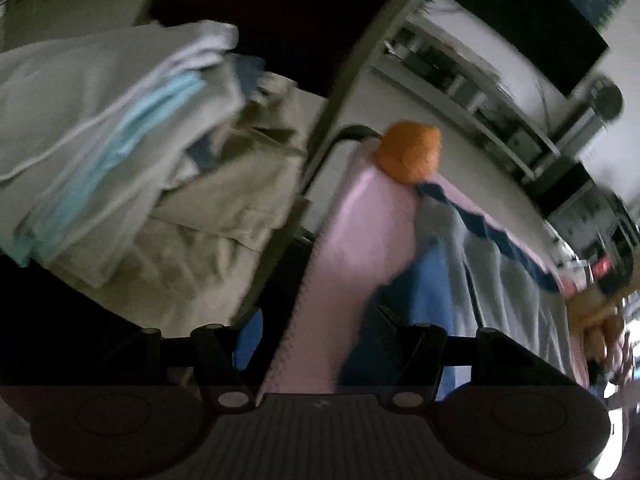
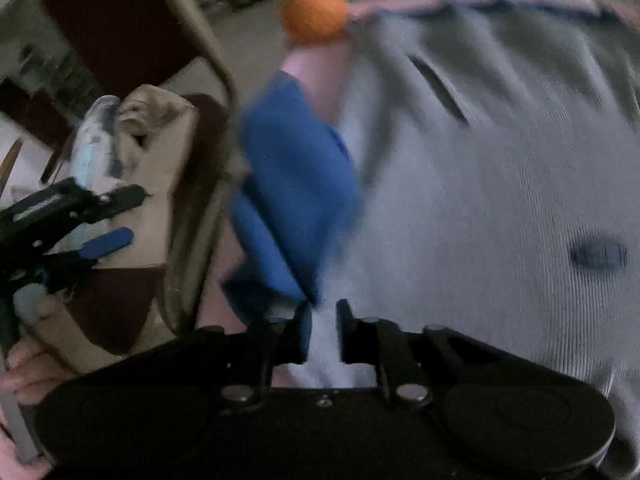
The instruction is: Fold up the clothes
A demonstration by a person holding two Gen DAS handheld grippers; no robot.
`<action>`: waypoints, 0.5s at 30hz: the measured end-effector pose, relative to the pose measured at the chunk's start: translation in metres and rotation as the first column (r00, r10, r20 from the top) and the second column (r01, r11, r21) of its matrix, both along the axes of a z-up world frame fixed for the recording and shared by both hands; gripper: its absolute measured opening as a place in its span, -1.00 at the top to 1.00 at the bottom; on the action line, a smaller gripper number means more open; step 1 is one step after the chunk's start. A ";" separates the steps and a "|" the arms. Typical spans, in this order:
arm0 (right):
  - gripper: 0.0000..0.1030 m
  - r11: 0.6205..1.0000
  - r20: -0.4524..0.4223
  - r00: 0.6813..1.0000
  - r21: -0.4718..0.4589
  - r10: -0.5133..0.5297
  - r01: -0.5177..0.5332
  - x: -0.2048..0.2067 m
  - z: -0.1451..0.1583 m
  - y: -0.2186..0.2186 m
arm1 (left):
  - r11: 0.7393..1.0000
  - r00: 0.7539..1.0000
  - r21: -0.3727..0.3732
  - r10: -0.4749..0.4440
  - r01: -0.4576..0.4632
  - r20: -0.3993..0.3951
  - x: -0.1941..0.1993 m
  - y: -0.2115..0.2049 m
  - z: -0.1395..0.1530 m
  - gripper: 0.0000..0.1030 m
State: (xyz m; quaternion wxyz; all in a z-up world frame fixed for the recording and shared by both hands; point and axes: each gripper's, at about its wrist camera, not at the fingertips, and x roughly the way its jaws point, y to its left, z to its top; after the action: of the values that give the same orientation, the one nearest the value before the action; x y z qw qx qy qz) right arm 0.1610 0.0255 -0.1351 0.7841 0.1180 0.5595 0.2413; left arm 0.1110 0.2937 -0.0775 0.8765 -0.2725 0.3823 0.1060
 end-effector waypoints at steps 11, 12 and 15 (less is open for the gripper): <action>0.42 0.953 -0.054 0.980 0.225 -0.193 0.201 0.076 -0.016 -0.014 | 0.998 0.998 -0.004 -0.060 0.060 0.024 0.016 -0.016 -0.003 -0.16; 0.37 0.943 -0.094 0.974 0.246 -0.205 0.223 0.077 -0.025 -0.014 | 0.998 0.998 -0.011 -0.059 0.060 0.024 0.015 -0.015 -0.004 -0.16; 0.28 0.906 -0.151 0.959 0.320 -0.240 0.277 0.079 -0.044 -0.014 | 0.998 0.998 -0.031 -0.053 0.054 0.025 0.013 -0.011 -0.005 -0.16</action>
State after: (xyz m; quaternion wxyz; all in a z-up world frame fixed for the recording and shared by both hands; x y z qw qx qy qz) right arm 0.2403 0.0116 -0.1787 0.7457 0.3366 0.5309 0.2207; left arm 0.1243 0.2823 -0.0824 0.8791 -0.2773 0.3807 0.0730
